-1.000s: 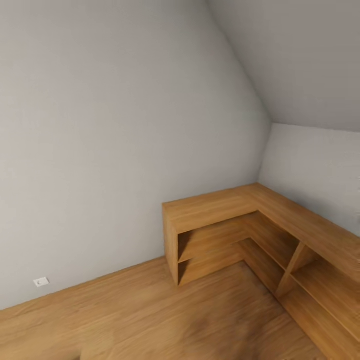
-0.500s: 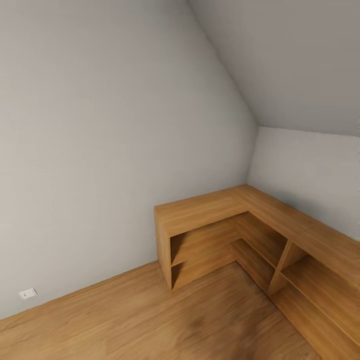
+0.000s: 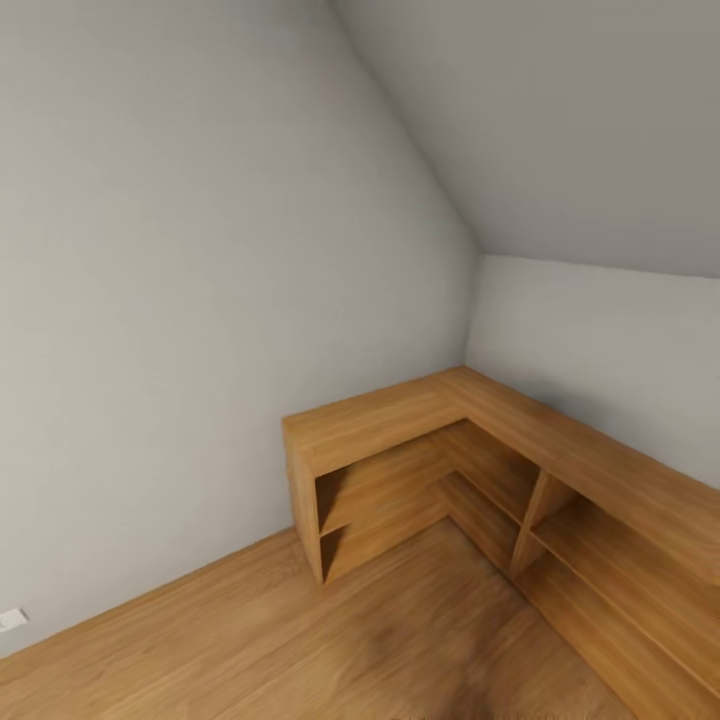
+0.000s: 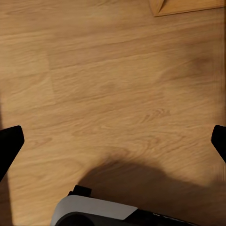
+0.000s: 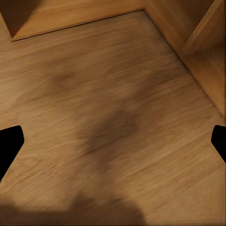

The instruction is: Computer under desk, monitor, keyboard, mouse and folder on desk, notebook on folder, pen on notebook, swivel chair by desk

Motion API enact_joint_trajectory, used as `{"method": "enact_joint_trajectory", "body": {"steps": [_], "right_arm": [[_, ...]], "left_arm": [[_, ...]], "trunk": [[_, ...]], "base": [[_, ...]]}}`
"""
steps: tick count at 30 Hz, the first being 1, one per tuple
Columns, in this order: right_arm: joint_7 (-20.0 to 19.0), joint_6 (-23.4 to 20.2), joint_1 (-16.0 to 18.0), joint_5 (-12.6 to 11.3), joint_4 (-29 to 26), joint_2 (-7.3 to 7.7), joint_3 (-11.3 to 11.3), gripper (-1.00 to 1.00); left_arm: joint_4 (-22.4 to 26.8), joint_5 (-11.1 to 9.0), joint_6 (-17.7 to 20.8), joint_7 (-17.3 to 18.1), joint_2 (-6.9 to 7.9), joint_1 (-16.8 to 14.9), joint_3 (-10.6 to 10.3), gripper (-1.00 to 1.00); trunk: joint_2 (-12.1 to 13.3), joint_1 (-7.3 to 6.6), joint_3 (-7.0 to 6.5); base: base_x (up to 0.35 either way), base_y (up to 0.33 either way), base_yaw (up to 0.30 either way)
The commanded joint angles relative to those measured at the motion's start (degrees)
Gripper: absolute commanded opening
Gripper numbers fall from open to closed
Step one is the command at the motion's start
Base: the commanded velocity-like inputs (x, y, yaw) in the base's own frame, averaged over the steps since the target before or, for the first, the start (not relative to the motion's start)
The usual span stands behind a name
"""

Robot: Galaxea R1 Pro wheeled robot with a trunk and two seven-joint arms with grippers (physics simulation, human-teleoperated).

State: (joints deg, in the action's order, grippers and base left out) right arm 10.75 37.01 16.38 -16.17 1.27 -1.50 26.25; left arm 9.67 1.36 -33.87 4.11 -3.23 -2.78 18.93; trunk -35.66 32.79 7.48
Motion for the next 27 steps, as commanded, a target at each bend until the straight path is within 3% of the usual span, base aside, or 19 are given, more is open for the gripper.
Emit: {"method": "enact_joint_trajectory", "body": {"steps": [1,9,18,27], "right_arm": [[0.2,0.2,0.1,-0.3,0.1,-0.05,0.5,1.00],[0.2,0.2,0.1,-0.4,0.1,-0.05,0.5,1.00],[0.2,0.3,0.1,-0.5,0.1,0.00,0.5,1.00],[0.2,0.3,0.1,-0.5,0.1,0.01,0.5,1.00]], "left_arm": [[0.0,0.1,-0.1,0.4,-0.02,0.0,0.5,1.00],[0.0,0.1,-0.1,0.4,-0.02,0.0,0.5,1.00],[0.0,0.1,-0.1,0.4,-0.02,0.0,0.5,1.00],[0.0,0.1,-0.1,0.5,-0.02,0.0,0.5,1.00]], "trunk": [[-0.1,0.02,0.14],[-0.1,0.02,0.25],[-0.1,0.02,0.26],[-0.1,0.02,0.26]], "base": [[0.000,0.000,-0.115],[0.000,0.000,-0.055],[0.004,0.000,-0.205],[0.216,0.042,-0.250]]}}
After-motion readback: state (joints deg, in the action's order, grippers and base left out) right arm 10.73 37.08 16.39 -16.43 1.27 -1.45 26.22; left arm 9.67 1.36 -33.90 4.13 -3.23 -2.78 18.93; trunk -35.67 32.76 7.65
